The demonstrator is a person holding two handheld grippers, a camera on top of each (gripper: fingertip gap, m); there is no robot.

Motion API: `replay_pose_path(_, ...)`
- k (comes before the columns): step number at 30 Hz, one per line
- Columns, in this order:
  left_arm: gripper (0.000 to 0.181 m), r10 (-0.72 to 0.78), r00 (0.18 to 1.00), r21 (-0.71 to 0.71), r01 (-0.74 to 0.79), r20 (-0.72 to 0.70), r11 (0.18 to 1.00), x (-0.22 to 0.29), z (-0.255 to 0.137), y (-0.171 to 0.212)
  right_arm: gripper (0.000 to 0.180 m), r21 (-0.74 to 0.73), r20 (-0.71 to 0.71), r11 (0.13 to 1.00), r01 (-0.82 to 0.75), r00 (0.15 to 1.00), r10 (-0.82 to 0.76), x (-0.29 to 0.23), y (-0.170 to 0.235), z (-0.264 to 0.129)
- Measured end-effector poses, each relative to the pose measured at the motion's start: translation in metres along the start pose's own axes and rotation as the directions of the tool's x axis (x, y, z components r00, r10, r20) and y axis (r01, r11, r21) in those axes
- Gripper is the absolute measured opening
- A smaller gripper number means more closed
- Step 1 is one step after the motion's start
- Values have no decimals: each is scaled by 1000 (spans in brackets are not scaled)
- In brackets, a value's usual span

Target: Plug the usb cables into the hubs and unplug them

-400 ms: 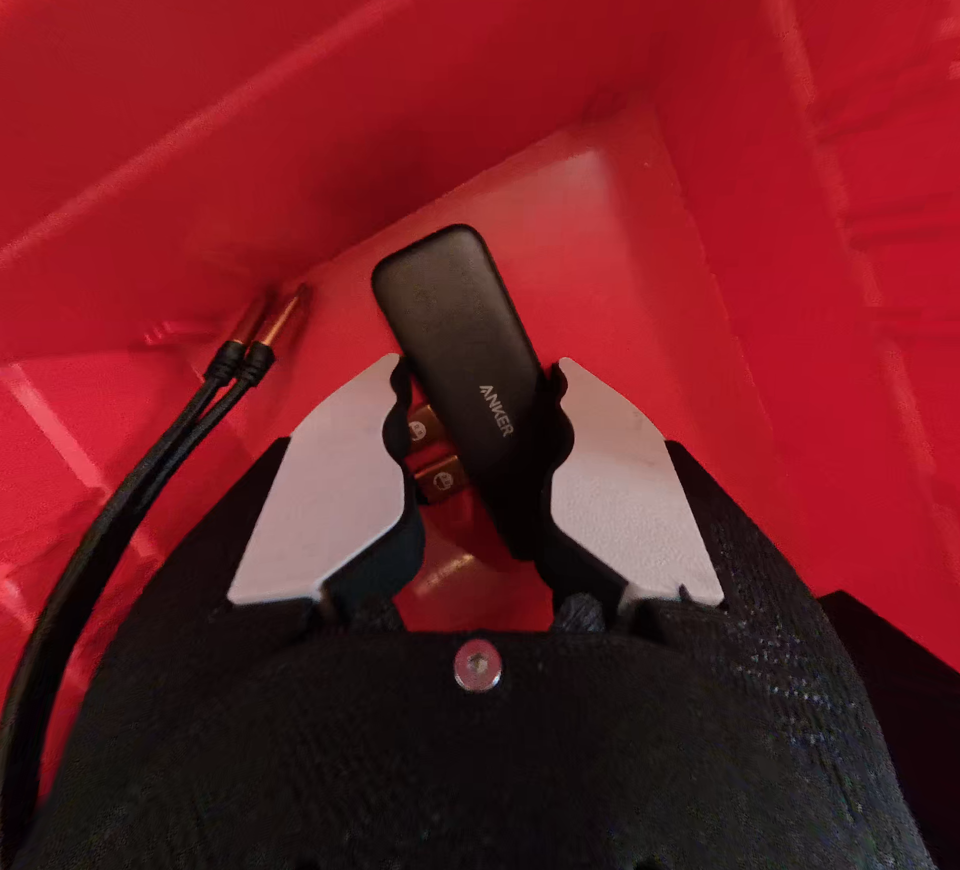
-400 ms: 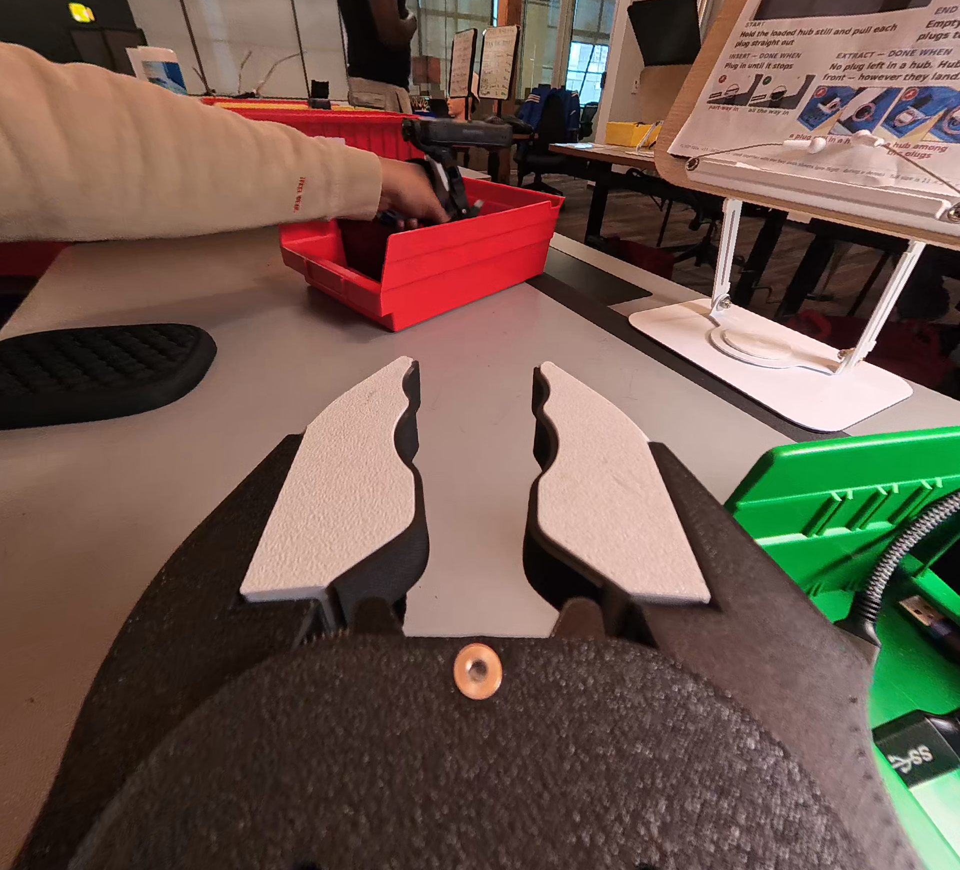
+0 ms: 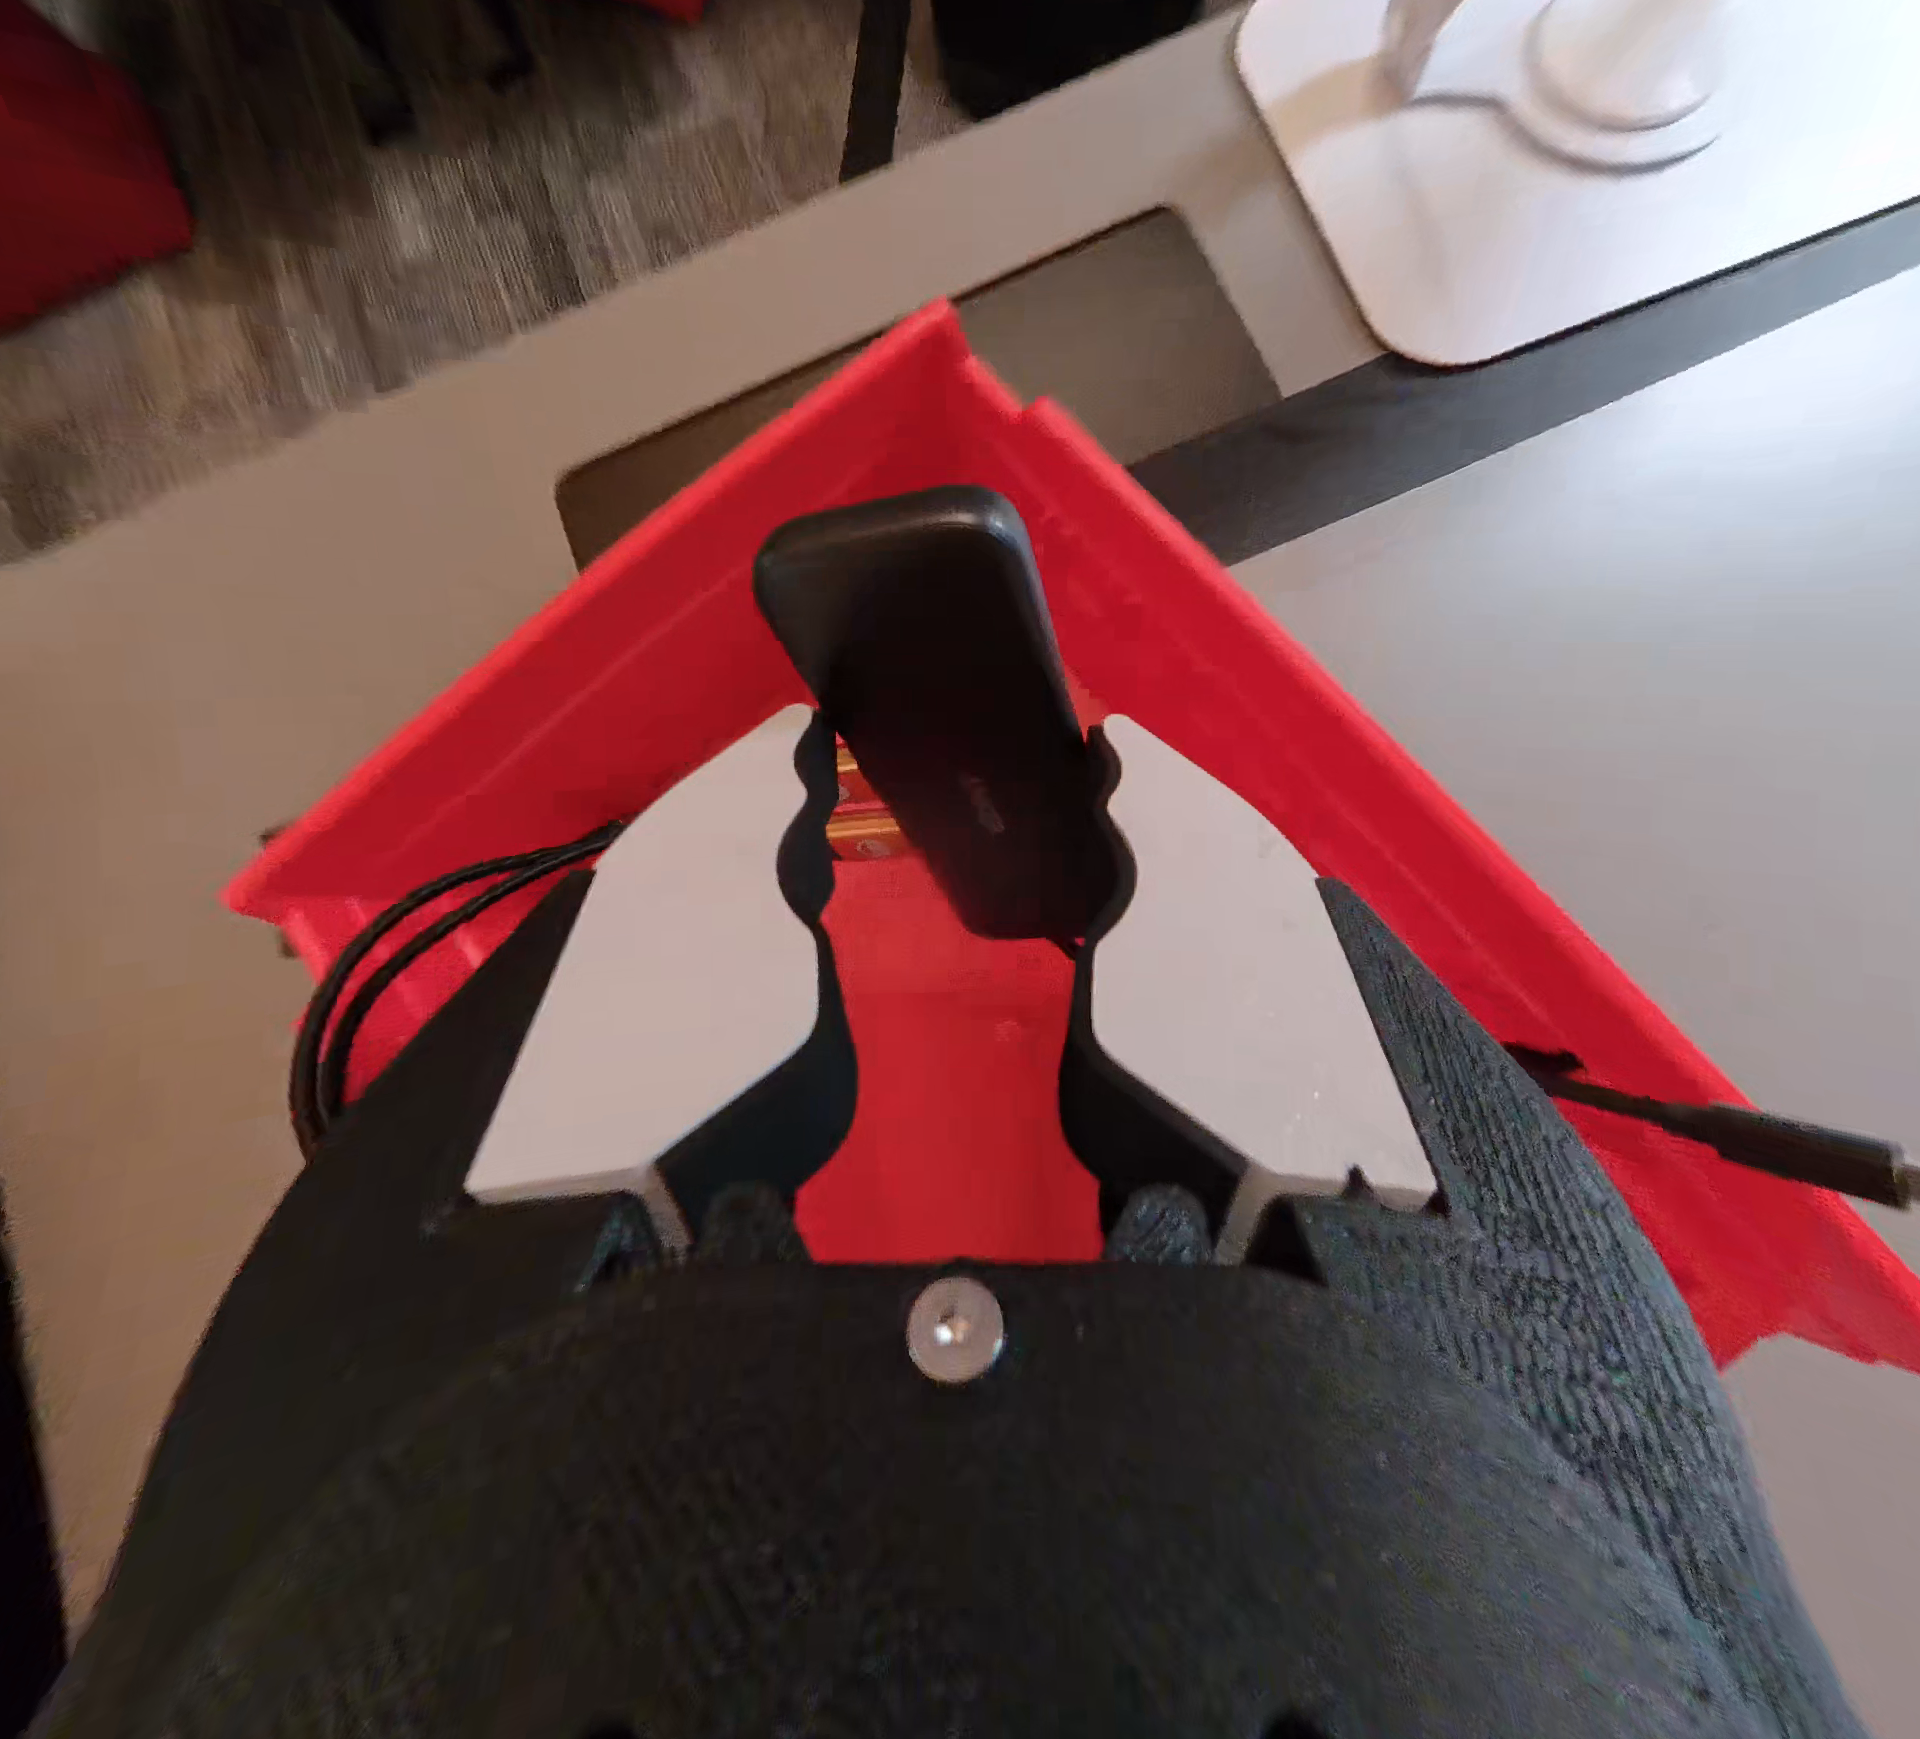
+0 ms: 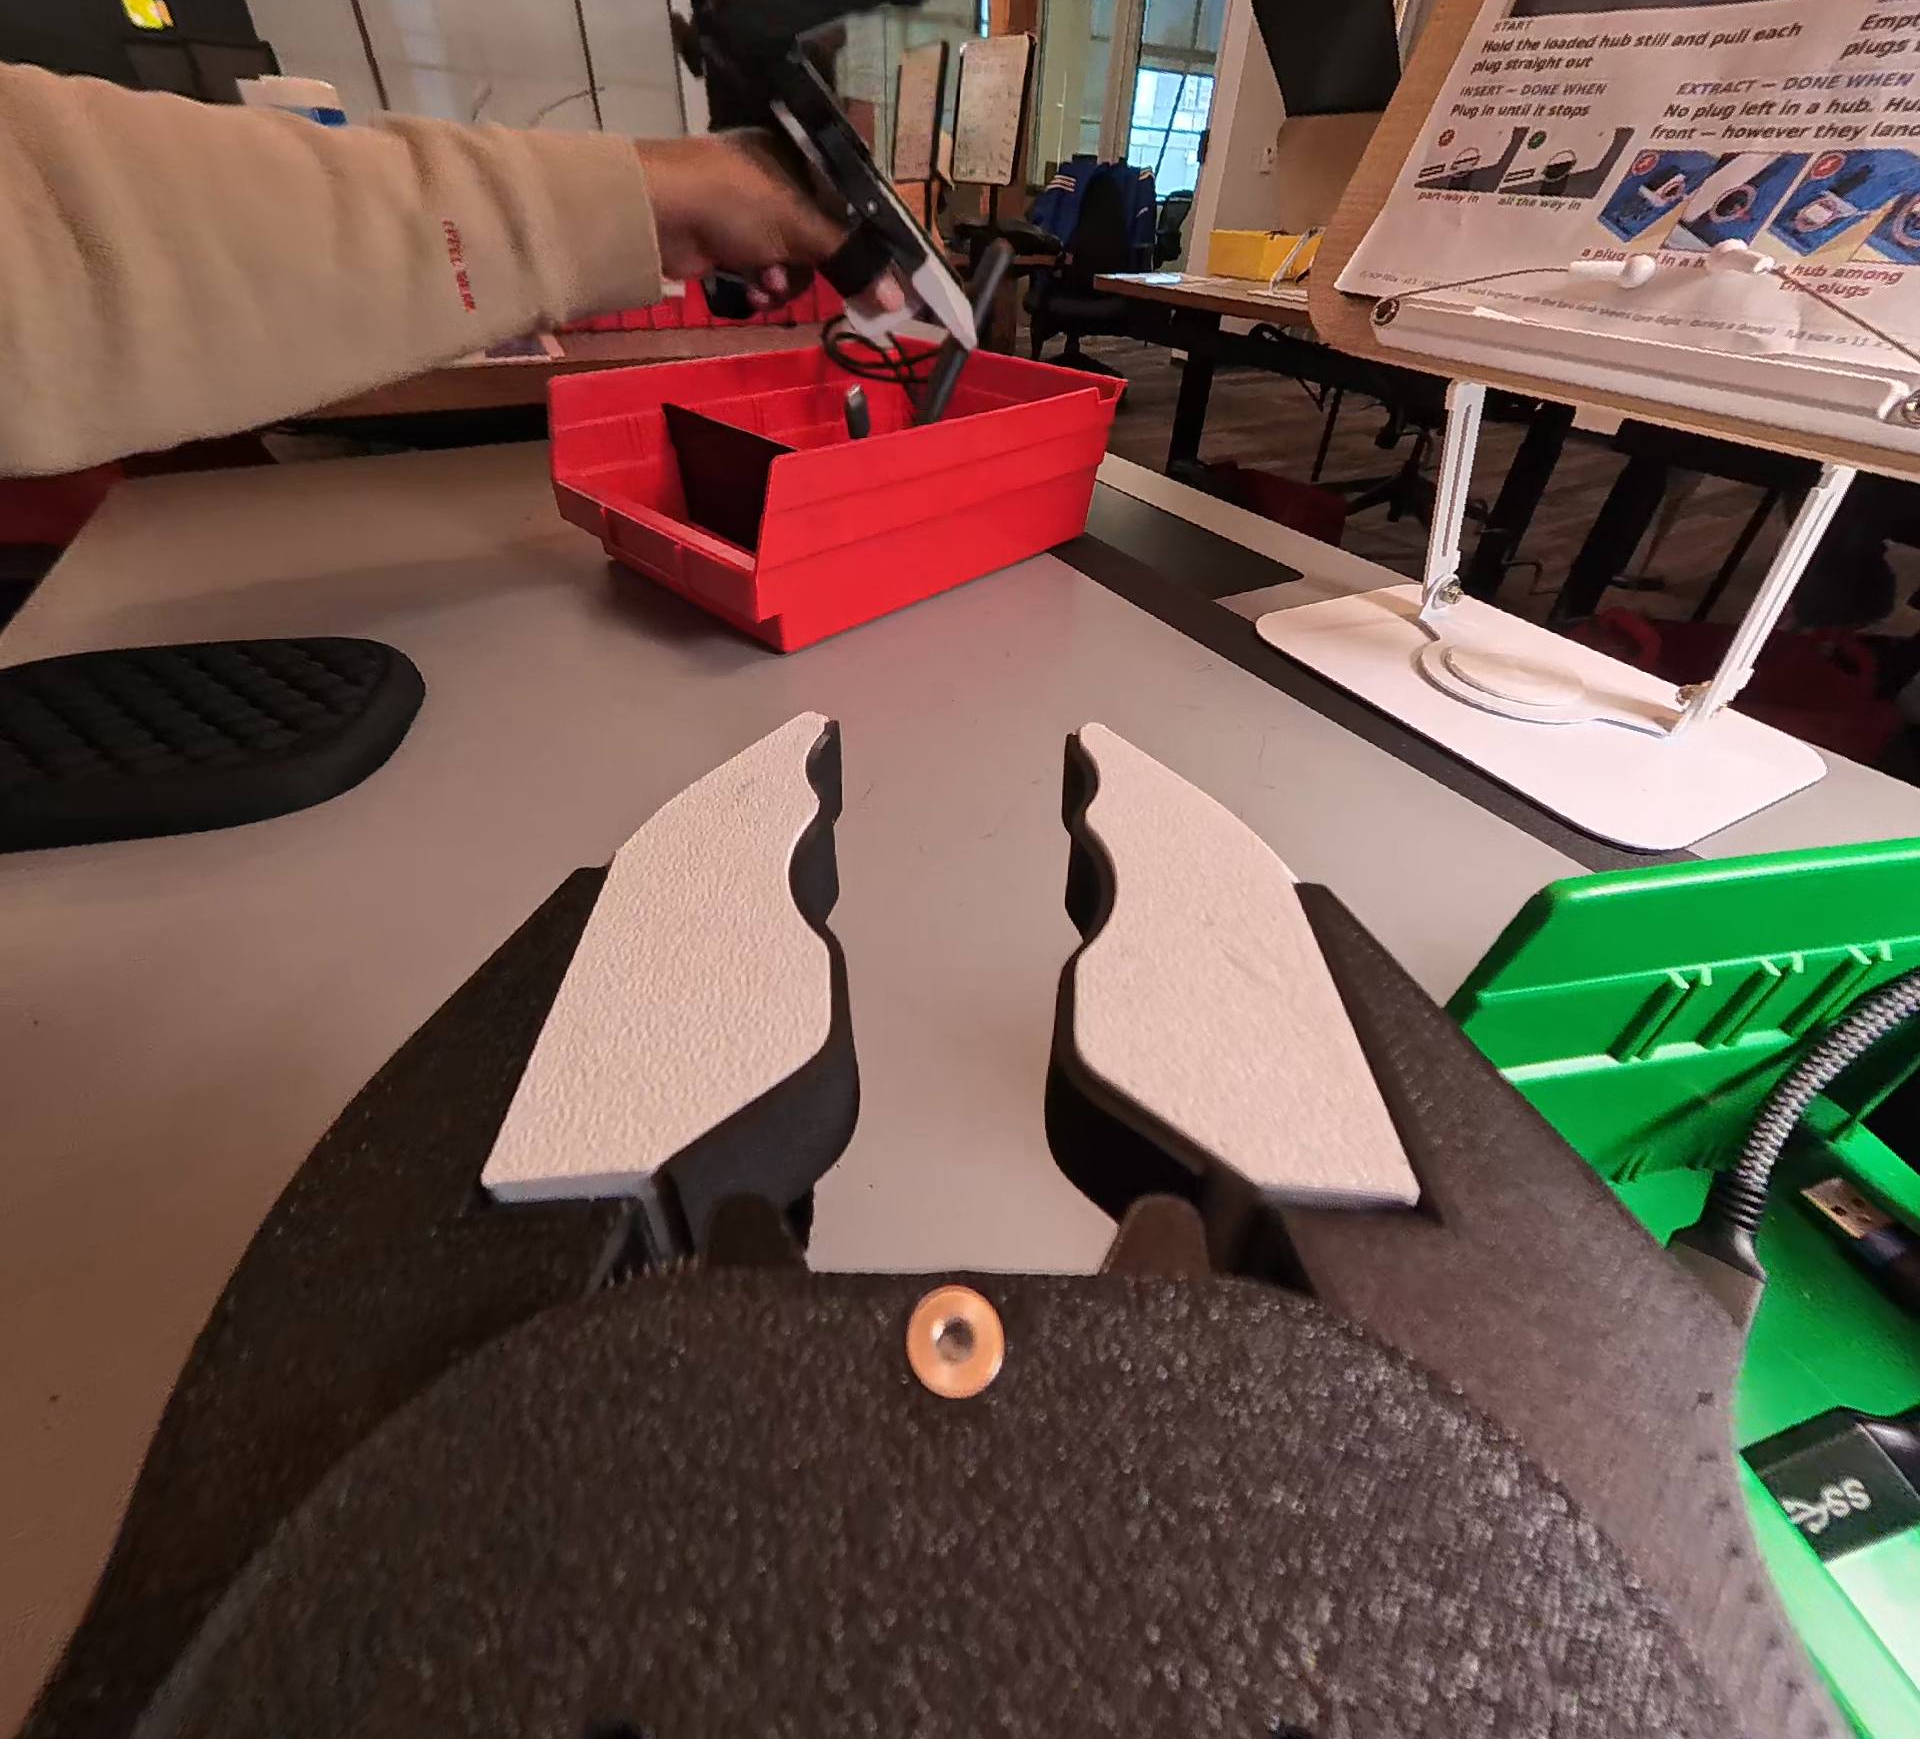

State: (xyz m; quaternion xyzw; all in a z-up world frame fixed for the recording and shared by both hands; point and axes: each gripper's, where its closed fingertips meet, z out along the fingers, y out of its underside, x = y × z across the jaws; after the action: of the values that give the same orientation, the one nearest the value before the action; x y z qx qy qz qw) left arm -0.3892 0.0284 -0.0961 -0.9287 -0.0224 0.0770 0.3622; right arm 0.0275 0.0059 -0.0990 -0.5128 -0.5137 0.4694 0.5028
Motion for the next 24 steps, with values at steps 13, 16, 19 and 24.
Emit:
replay_pose_path(13, 43, 263, 962, 483, -261, 65, 835, 77, -154, -64, 42, -7, -11, 1000, -5, 1000, 5, 5, 1, 3)
replay_pose_path(16, 43, 275, 959, 659, -252, 70, 709, 105, -207, -84, 43, 51, -16, 999, -4, 1000, 5, 8, -26, 5)
replay_pose_path(19, 43, 312, 950, 790, -191, -1, 583, 143, -253, -96, 46, 136, 2, 991, 1, 1000, -1, 4, -75, 7)
replay_pose_path(24, 42, 469, 841, 889, 30, -270, 457, 226, -301, -90, 58, 289, 50, 957, 27, 998, -43, -11, -168, 3)
